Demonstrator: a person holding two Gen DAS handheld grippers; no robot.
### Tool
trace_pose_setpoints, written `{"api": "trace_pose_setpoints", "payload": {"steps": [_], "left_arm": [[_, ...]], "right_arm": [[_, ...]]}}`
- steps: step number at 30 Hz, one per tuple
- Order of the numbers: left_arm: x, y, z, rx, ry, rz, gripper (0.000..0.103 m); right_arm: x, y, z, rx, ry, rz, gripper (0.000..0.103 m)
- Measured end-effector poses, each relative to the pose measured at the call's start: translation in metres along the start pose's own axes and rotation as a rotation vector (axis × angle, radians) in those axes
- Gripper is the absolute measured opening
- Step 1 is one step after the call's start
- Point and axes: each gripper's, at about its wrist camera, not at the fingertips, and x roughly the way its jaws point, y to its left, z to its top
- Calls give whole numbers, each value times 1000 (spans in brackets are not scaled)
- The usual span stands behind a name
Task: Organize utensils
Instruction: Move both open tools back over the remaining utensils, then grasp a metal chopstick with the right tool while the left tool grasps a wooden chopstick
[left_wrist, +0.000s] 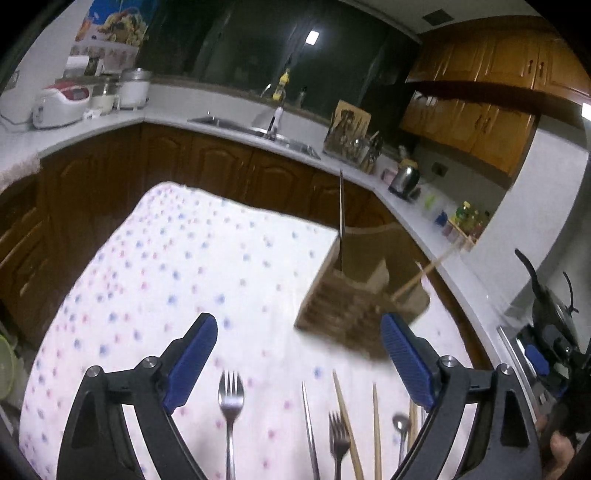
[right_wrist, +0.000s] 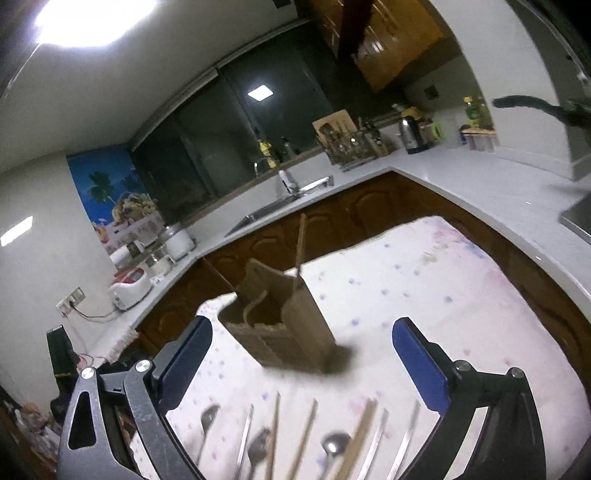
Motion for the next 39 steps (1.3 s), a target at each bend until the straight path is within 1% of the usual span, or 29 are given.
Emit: {"api": "trace_pose_setpoints", "payload": {"steps": [4,11,14,16,21,25,28,30,31,33,34,36,38,39], "left_arm": [[-19,4,-13,-9,24,17,90],[-33,8,-27,-45,70,30,90],[-34,6,-30,-37,88,35,90],[-32,2,-30,-27,96,40,90],[-23,-12,-29,11,134,50,90],[-9,-24,-28,49,172,51,90],[5,-33,-27,72,202,44,90],[14,-39,-26,91,219,44,89],[20,-42,-25,100,230,40,89],[31,-47,-24,111,245,36,87],[37,-50,-24,121,258,32,86],[50,-55,-23,138,283,29,80],[64,-60,-23,152,312,35,73],[73,-63,-22,160,332,35,72]], "right_arm": [[-19,-10,-16,7,28,-56,99],[-39,-26,-44,17,62,-126,99],[-37,-27,-54,-7,96,-153,99],[-34,-27,-59,-33,111,-189,99],[-26,-31,-66,-38,135,-193,98],[-15,-36,-69,-34,174,-191,98],[-8,-38,-71,-32,192,-191,89],[-2,-41,-71,-24,210,-191,78],[2,-43,-71,-23,220,-193,74],[11,-46,-73,-21,248,-206,63],[14,-48,-73,-17,260,-205,61],[22,-50,-75,-9,280,-202,52],[31,-53,-77,-15,305,-213,50],[38,-55,-78,-9,323,-213,49]]}}
